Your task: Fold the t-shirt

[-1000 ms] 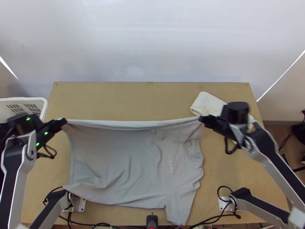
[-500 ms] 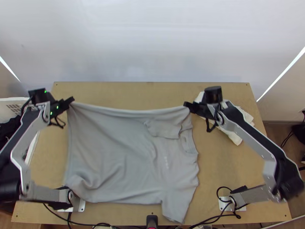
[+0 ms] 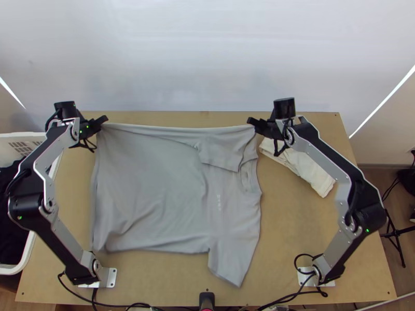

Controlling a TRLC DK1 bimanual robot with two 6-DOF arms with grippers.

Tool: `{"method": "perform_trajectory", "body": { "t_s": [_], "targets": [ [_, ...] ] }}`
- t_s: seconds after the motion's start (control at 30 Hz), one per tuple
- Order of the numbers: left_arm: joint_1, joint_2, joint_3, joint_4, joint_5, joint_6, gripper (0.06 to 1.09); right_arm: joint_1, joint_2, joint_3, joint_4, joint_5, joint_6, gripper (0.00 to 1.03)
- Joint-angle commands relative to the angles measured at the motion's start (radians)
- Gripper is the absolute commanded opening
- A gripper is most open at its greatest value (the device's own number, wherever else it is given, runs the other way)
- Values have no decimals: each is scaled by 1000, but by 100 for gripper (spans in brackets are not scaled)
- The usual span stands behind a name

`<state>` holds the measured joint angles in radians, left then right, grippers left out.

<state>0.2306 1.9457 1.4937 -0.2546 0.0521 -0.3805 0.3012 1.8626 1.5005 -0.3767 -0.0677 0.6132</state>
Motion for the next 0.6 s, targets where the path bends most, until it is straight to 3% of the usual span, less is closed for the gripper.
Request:
{"method": "perform_trajectory", "body": {
  "t_s": [0.0,0.57],
  "targets": [
    [-2,124,135,-11,-12,9,10,-19,101,95,1,6,-3,3],
    [15,194,212,-2,-12,35,10,-31,148,138,1,17,-6,3]
  ]
}}
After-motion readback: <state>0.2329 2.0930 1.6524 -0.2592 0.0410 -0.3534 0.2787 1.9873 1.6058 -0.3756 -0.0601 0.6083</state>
